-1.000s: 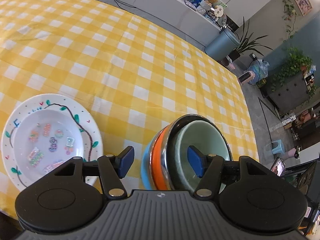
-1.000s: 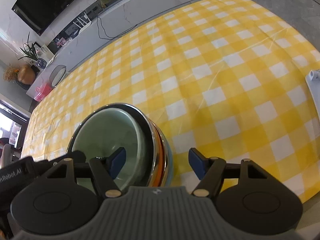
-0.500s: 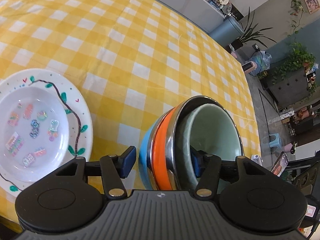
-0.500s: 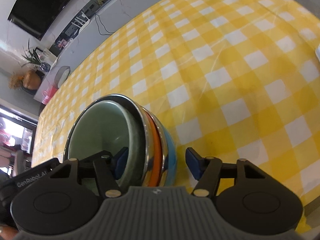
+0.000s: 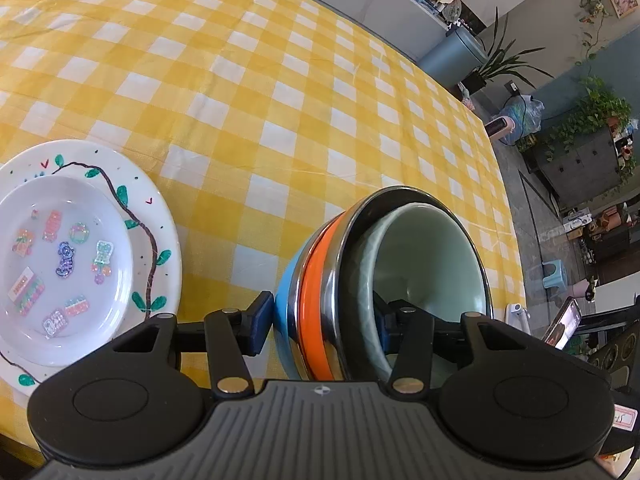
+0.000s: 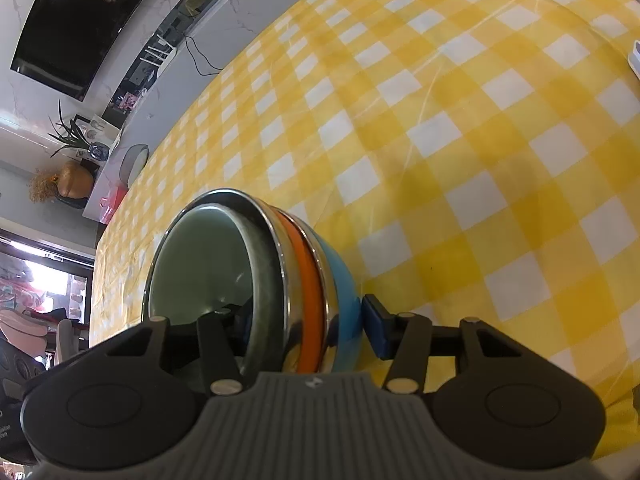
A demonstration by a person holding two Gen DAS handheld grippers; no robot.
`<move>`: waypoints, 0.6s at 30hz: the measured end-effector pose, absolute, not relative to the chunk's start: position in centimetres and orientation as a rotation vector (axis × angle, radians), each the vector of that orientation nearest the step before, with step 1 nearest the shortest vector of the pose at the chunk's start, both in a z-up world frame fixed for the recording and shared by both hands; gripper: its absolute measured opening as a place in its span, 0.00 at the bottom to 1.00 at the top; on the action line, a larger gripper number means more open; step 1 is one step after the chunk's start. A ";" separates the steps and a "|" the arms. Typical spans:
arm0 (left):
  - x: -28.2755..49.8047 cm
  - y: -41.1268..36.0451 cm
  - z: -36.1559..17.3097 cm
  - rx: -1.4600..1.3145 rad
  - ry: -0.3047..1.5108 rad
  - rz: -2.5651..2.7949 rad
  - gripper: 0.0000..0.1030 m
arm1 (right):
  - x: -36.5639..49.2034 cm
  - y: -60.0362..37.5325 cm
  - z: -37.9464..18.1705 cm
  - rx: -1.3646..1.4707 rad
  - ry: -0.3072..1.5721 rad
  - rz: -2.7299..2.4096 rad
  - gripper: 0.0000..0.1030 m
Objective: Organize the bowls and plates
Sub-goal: 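Lift the bowl stack with both grippers and lower it onto the plate stack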
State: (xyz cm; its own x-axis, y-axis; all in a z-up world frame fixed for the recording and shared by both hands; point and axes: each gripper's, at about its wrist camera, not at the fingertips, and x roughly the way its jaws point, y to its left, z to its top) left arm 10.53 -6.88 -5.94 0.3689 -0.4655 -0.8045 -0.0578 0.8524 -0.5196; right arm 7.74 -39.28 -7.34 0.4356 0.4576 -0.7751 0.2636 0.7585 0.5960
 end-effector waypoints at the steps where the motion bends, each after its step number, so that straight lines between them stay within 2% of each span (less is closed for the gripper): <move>1: 10.6 -6.9 -6.0 -0.518 1.179 -0.274 0.54 | 7.8 -39.2 -7.3 0.739 1.144 0.135 0.49; 18: 9.0 -3.2 -2.7 -0.516 1.120 -0.218 0.53 | 7.7 -36.4 -5.4 0.737 1.136 0.219 0.49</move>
State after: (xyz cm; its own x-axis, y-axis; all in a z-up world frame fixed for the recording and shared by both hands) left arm 9.01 -3.17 -2.71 0.4301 -0.4186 -0.7999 -0.0877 0.8625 -0.4985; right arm 7.68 -36.40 -5.36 0.4294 0.5134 -0.7430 0.2001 0.7482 0.6326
